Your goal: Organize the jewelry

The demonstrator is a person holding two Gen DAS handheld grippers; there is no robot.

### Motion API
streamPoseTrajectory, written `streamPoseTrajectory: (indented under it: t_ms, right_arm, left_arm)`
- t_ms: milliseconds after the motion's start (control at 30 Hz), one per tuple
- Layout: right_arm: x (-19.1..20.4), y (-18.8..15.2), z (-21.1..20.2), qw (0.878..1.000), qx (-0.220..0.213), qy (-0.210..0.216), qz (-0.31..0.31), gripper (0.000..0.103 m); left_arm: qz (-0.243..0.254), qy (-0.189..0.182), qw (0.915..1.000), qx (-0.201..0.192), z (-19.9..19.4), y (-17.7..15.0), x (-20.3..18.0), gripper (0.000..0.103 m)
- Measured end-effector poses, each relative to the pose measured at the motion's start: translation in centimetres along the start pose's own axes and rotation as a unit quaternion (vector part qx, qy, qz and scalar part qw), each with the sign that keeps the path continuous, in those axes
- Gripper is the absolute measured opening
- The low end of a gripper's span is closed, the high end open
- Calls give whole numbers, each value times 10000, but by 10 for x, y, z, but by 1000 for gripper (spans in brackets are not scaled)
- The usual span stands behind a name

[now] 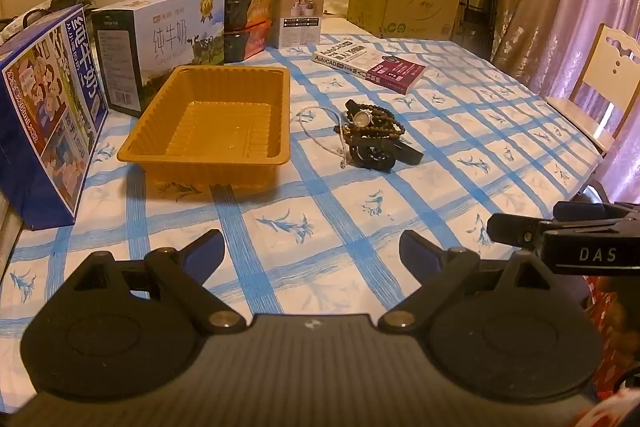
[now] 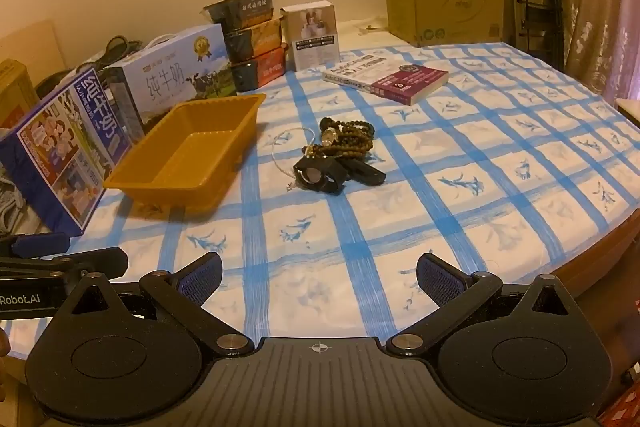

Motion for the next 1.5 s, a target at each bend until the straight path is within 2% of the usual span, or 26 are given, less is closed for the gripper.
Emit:
streamPoseTrajectory:
  t_ms: [1500]
  right_arm:
    - [1,-2,2,10000,-38,7,5,103]
  left_arm:
    - [-12,-9,10000,-7,0,0,0,93]
Point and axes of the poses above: each gripper's, at about its wrist camera, not at the fingertips, and z roughly the way its jaws point, x to its left, y to its top, the point moved 2 cm from there along z, roughly the way its jaws point, and after that the axes turned 5 degrees about -y, right-handed, at the moved point
